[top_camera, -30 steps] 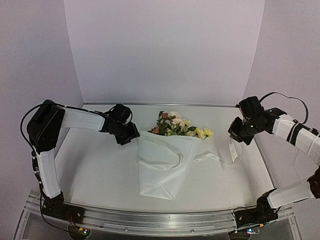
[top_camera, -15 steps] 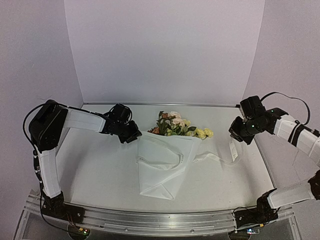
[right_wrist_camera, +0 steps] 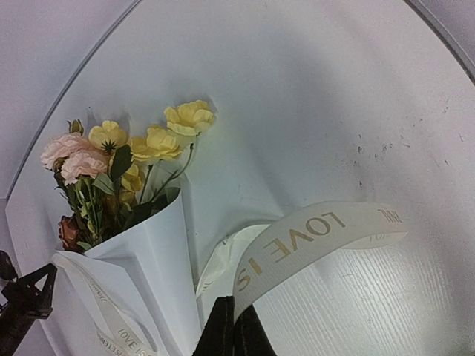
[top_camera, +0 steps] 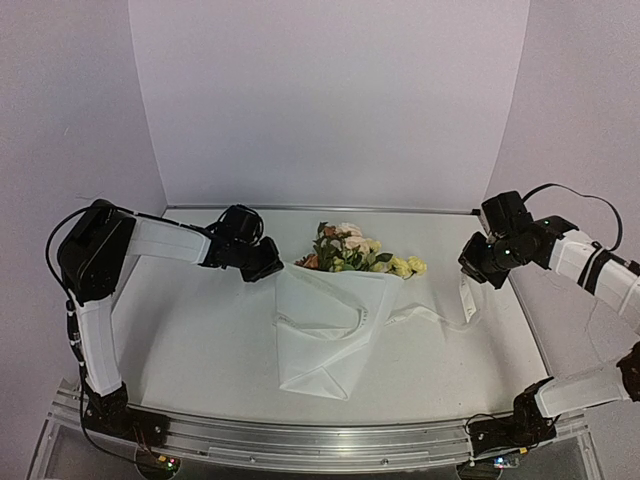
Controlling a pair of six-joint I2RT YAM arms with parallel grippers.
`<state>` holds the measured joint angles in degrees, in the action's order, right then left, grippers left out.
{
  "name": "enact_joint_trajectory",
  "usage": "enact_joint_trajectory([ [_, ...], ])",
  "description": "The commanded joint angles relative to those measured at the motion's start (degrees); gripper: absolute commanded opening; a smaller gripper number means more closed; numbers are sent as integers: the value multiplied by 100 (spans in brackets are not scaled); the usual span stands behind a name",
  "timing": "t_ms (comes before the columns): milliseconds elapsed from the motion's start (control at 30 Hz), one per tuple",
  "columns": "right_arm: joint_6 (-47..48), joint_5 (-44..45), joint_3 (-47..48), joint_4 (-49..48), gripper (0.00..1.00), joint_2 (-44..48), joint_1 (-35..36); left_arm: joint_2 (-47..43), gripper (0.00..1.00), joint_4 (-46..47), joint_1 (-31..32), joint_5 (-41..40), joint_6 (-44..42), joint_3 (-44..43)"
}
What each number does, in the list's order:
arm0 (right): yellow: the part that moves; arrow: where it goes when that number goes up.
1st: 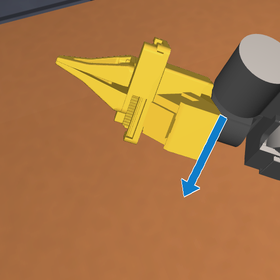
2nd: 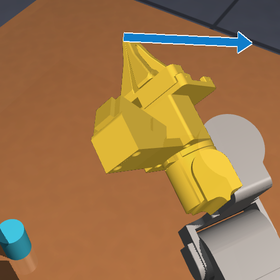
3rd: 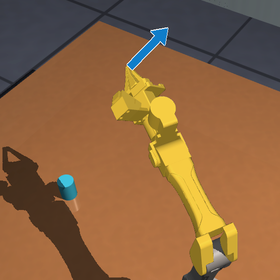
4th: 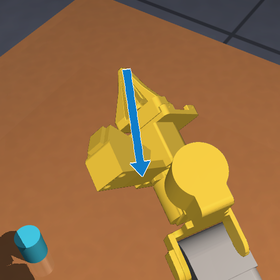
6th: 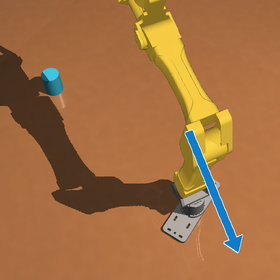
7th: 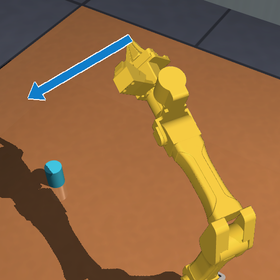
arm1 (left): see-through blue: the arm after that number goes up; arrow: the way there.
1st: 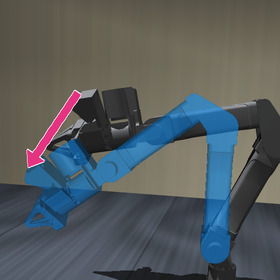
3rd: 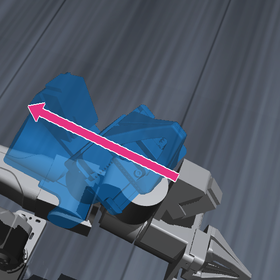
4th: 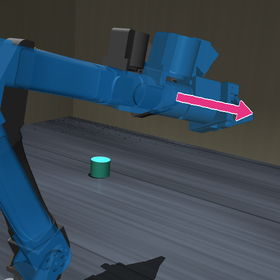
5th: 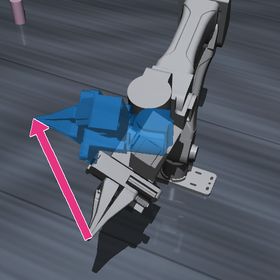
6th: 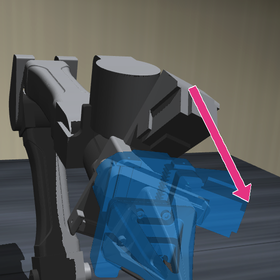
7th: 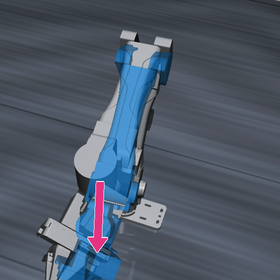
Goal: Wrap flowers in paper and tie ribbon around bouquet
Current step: Adjust the left side of the ribbon on the folded bouquet.
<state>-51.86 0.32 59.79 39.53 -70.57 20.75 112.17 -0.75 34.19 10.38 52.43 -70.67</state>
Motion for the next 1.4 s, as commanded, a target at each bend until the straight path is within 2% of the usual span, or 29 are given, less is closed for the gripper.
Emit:
enact_joint_trajectory([
  [0, 104, 14, 154, -49, 0, 131, -8, -581, 0, 814, 185, 428, -539, 9],
  [100, 141, 49, 267, -30, 0, 138, -9, -747, 0, 1145, 565, 874, -948, -146],
  [200, 206, 97, 479, 73, 0, 81, -31, -749, 0, 1229, 1256, 1308, -1533, -587],
  [367, 291, -311, 957, 147, 0, -180, -340, -346, 0, 1419, 2083, 2350, -2024, -1249],
  [500, 321, -727, 1441, 234, 0, -444, -567, 300, 0, 1013, 2599, 3025, -2444, -2055],
  [600, 275, -1085, 1869, 292, 0, -697, -564, 842, 0, 461, 2828, 3173, -2651, -2705],
  [700, 200, -1313, 2157, 292, 0, -892, -487, 1140, 14, 318, 2832, 3007, -2568, -2977],
  [800, 160, -1401, 2366, 301, 0, -1022, -314, 881, 39, 625, 2751, 2617, -2382, -2676],
  [900, 126, -1351, 2472, 301, 0, -1060, -115, 342, 50, 1088, 2567, 2418, -2089, -1982],
  [1000, 57, -1110, 2508, 294, 0, -1027, 226, -452, 52, 1590, 2264, 2300, -1712, -1070],
  [1100, -116, -649, 2464, 280, 0, -959, 700, -1252, 49, 1544, 1879, 2205, -1523, -192],
  [1233, -491, -154, 2137, -47, 0, -808, 1343, -2298, 51, 89, 1617, 1381, -2414, 672],
  [1367, -682, 57, 2127, -308, 0, -934, 1928, -2692, 53, -1254, 1506, 824, -3097, 1078],
])
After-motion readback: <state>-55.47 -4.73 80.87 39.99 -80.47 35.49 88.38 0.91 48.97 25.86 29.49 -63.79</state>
